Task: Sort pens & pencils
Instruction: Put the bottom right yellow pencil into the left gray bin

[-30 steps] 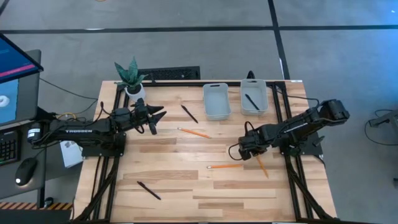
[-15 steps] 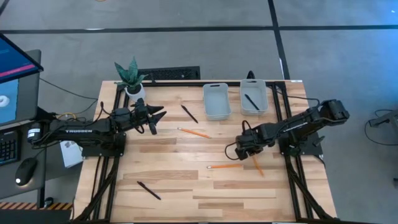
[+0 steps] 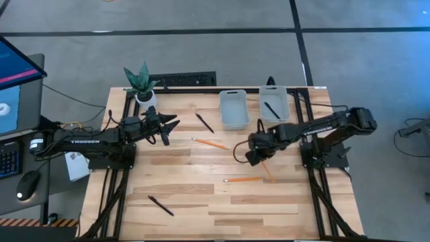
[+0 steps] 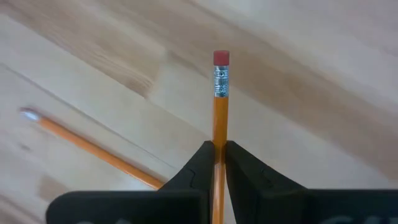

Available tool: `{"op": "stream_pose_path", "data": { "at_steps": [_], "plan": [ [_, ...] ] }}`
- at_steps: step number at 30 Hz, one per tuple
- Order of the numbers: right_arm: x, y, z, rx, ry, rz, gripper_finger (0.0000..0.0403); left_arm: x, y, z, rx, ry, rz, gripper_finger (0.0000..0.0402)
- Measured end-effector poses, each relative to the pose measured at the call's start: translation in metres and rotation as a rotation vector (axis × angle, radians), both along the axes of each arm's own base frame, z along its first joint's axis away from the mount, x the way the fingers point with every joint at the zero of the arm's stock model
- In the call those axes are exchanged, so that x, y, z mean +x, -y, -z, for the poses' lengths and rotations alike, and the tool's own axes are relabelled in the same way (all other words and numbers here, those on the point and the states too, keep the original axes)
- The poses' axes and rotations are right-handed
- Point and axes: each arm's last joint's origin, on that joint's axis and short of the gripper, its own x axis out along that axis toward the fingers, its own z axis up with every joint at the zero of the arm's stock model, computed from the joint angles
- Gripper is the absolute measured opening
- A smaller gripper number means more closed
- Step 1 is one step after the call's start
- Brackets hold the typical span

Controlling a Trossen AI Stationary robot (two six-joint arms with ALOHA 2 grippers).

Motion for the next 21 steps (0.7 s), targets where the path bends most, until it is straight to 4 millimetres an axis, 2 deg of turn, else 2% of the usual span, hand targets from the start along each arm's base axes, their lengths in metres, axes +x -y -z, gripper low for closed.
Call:
{"op": "stream_pose_path", "data": {
  "at_steps": [13, 21],
  "plan": [
    [0.033, 0.045, -0.036, -0.100, 0.317, -0.053, 0.0053, 0.000, 0.000, 0.000, 0.000, 0.000, 0.000, 0.0135],
    [0.047, 0.076, -0.058, -0.215, 0.518, -0.062, 0.0053, 0.000, 0.000, 0.000, 0.013, -0.007, 0.000, 0.0135]
  ]
}}
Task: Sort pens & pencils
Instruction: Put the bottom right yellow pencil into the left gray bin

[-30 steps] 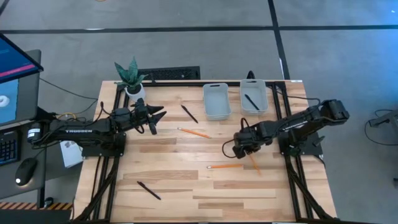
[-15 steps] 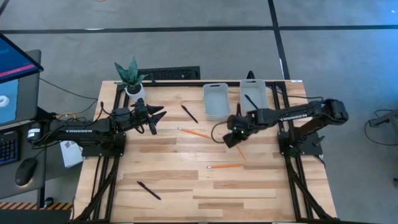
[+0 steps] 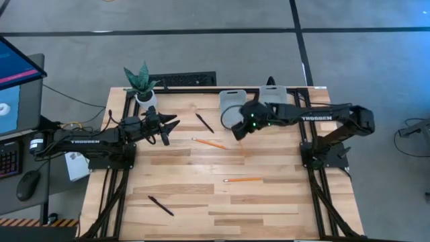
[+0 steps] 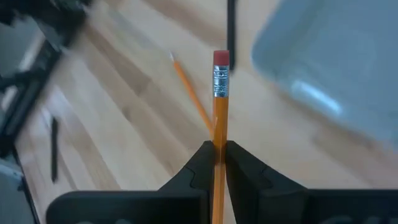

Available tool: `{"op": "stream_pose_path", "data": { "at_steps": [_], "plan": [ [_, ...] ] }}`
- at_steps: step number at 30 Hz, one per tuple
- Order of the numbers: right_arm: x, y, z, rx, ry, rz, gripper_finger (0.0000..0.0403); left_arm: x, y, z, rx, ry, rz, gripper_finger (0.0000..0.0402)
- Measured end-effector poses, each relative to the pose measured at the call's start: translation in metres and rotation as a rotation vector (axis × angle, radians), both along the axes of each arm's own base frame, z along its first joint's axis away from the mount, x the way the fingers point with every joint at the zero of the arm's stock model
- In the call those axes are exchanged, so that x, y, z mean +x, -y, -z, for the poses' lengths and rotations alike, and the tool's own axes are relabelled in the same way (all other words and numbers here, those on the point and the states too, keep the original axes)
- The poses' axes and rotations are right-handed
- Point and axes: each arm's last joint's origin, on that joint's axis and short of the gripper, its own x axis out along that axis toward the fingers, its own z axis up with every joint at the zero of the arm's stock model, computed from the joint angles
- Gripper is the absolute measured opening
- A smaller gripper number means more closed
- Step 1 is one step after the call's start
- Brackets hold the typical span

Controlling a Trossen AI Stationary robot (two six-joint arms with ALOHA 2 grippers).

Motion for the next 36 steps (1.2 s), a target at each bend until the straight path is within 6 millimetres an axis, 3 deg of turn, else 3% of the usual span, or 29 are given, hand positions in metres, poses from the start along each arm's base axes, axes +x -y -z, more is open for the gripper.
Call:
{"op": "stream_pose_path", "data": {
  "at_steps": [17, 23, 28, 36],
  "plan": [
    [-0.008, 0.081, -0.065, -0.339, 0.154, 0.019, 0.0053, -0.003, -0.004, 0.000, 0.007, -0.005, -0.175, 0.0135],
    [-0.016, 0.100, -0.077, -0.439, 0.149, 0.015, 0.0053, -0.004, -0.006, 0.000, 0.005, -0.001, -0.246, 0.0135],
    [-0.018, 0.110, -0.072, -0.475, 0.113, -0.001, 0.0053, -0.005, -0.007, 0.000, 0.007, 0.000, -0.298, 0.0135],
    [0.000, 0.126, -0.034, -0.444, -0.002, -0.054, 0.0053, -0.006, -0.007, 0.000, -0.030, 0.027, -0.323, 0.0135]
  ]
}}
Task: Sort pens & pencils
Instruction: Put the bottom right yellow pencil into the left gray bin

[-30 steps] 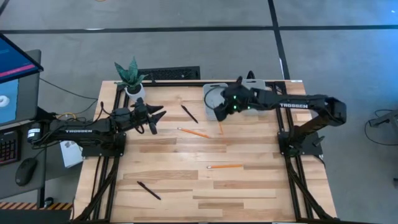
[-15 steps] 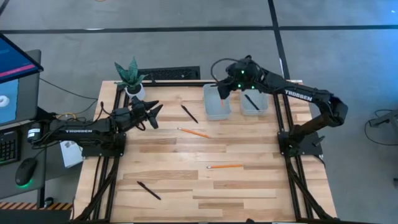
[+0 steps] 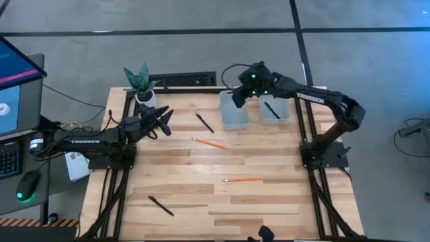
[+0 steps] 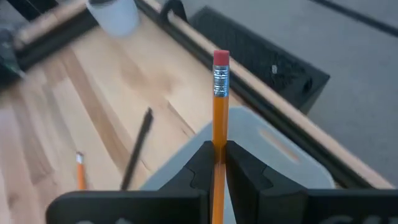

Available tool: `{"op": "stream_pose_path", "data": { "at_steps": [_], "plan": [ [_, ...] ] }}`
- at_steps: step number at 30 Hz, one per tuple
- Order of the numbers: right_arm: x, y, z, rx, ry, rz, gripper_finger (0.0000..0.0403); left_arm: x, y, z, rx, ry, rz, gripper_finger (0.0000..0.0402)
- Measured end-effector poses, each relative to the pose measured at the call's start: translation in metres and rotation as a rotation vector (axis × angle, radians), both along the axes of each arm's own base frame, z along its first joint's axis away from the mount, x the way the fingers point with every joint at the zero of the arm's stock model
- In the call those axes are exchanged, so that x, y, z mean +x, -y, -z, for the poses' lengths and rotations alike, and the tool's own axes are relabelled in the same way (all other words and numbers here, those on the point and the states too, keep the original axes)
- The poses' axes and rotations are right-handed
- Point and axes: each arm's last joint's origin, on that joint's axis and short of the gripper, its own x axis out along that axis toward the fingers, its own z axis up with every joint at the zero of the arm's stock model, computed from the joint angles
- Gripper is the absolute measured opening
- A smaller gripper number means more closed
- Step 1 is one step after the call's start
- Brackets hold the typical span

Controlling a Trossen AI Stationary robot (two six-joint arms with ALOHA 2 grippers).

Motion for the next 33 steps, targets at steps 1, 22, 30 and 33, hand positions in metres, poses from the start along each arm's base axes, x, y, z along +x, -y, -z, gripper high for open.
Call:
{"op": "stream_pose_path", "data": {
  "at_steps": [1, 22, 30, 33],
  "plan": [
    [0.002, 0.001, 0.005, 0.002, -0.019, -0.008, 0.0053, 0.000, 0.000, 0.000, -0.002, 0.001, 0.000, 0.0135],
    [0.024, 0.014, 0.090, 0.178, -0.245, -0.070, 0.0053, 0.000, 0.000, 0.000, -0.003, 0.002, 0.000, 0.0135],
    [0.025, 0.015, 0.094, 0.184, -0.255, -0.067, 0.0053, 0.000, 0.000, 0.000, -0.003, 0.002, 0.000, 0.0135],
    [0.025, 0.015, 0.094, 0.181, -0.253, -0.066, 0.0053, 0.000, 0.000, 0.000, -0.003, 0.002, 0.000, 0.0135]
  ]
}}
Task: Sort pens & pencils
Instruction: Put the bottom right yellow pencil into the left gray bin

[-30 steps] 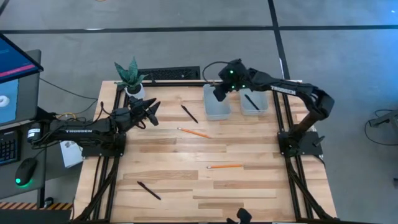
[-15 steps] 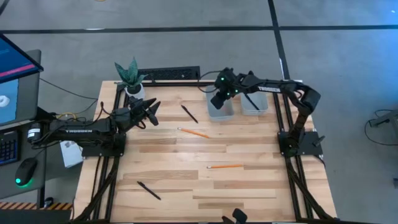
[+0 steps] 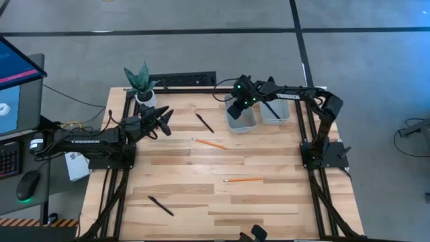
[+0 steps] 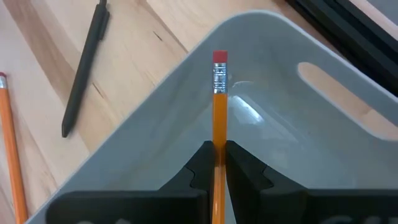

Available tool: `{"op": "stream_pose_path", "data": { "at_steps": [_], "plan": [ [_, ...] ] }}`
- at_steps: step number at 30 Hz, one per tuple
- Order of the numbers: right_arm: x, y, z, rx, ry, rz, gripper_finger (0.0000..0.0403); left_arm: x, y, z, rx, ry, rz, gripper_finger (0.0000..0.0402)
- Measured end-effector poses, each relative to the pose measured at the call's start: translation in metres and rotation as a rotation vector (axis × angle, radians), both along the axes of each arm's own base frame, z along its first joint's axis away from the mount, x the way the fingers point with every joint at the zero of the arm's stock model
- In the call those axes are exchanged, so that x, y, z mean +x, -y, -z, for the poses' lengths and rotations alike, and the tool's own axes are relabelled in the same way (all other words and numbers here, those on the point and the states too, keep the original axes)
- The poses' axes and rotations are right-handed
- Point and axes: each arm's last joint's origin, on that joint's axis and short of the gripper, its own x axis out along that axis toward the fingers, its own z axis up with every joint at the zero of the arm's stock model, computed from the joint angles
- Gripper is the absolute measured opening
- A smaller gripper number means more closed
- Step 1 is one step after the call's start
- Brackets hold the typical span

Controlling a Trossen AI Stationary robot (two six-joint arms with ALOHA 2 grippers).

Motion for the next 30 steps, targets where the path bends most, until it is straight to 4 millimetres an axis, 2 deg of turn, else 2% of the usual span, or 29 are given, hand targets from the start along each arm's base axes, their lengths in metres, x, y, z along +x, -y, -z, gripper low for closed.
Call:
{"op": "stream_pose_path", "data": {
  "at_steps": [30],
  "plan": [
    [0.0002, 0.0001, -0.0004, 0.027, 0.012, 0.050, 0.0057, 0.0000, 0.0001, 0.0011, -0.015, 0.000, 0.002, 0.0135]
  ]
}}
